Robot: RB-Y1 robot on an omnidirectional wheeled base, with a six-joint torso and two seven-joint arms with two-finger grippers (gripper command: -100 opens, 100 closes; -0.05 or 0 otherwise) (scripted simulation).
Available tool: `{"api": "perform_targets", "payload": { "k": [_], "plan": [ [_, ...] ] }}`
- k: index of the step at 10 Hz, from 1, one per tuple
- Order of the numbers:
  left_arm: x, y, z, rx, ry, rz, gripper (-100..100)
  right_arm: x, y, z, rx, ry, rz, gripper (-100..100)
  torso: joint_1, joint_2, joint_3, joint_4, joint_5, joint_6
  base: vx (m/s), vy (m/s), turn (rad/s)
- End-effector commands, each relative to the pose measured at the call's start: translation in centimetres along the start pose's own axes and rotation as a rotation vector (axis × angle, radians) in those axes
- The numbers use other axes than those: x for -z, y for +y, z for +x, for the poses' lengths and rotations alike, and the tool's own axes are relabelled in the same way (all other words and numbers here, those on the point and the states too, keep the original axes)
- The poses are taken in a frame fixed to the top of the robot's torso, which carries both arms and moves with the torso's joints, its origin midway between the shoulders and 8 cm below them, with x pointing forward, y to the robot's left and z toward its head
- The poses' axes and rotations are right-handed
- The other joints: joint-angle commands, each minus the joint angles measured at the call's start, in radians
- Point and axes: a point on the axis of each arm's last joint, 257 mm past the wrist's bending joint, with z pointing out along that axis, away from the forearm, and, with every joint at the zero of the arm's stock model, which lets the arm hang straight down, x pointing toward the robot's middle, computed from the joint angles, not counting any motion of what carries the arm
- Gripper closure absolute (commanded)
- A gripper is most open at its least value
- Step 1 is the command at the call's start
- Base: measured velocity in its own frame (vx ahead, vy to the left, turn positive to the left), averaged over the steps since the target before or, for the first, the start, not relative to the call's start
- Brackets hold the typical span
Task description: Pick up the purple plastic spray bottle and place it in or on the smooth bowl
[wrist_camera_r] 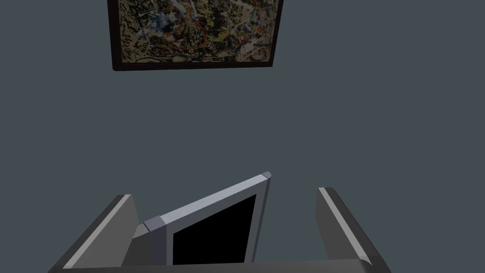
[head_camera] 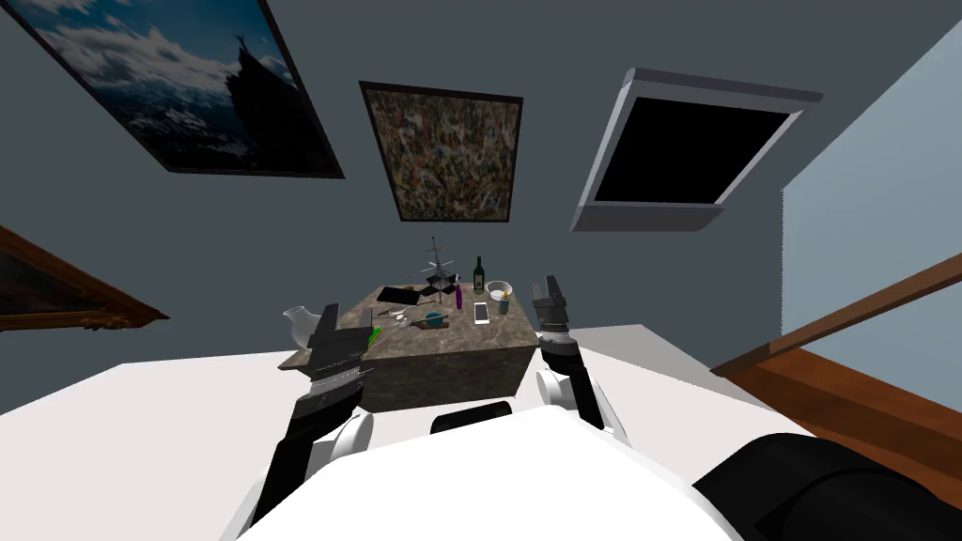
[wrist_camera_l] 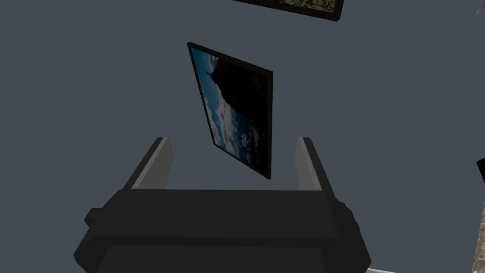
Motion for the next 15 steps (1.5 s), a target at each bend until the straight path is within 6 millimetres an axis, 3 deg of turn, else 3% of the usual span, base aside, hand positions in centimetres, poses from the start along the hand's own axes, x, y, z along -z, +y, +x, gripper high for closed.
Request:
{"api": "perform_targets", "payload": {
  "k": [1,5,8,9,11,12,15],
  "plan": [
    [-0.4,0.8,0.7,0.004,0.04,-0.018,-100,0.0,0.0,0.0,0.0,0.0,0.0,0,0.0,0.0,0.0,0.0,0.0,0.0,-0.022,-0.027,-0.036],
    [-1.8,3.4,2.3,0.042,0.108,-0.074,-100,0.0,0.0,0.0,0.0,0.0,0.0,0,-0.003,0.003,0.002,0.001,-0.001,0.0,-0.05,-0.054,-0.064],
    [-3.1,6.6,3.3,0.09,0.14,-0.144,-100,0.0,0.0,0.0,0.0,0.0,0.0,0,-0.006,0.003,0.002,0.001,-0.001,0.0,-0.05,-0.093,-0.085],
    [-3.4,6.4,3.4,0.092,0.143,-0.137,-100,0.0,0.0,0.0,0.0,0.0,0.0,0,-0.006,0.003,0.002,0.001,-0.001,0.0,-0.029,-0.058,-0.019],
    [-4.5,8.9,3.8,0.131,0.153,-0.193,-100,0.0,0.0,0.0,0.0,0.0,0.0,0,-0.004,0.002,0.001,0.0,-0.001,0.0,-0.035,-0.063,-0.068],
    [-4.6,8.8,3.9,0.131,0.154,-0.189,-100,0.0,0.0,0.0,0.0,0.0,0.0,0,-0.004,0.002,0.001,0.0,-0.001,0.0,-0.028,-0.056,-0.029],
    [-6.3,12.9,3.9,0.196,0.146,-0.284,-100,0.0,0.0,0.0,0.0,0.0,0.0,0,-0.004,0.002,0.001,0.0,-0.001,0.0,-0.038,-0.076,-0.08]
  ]
}}
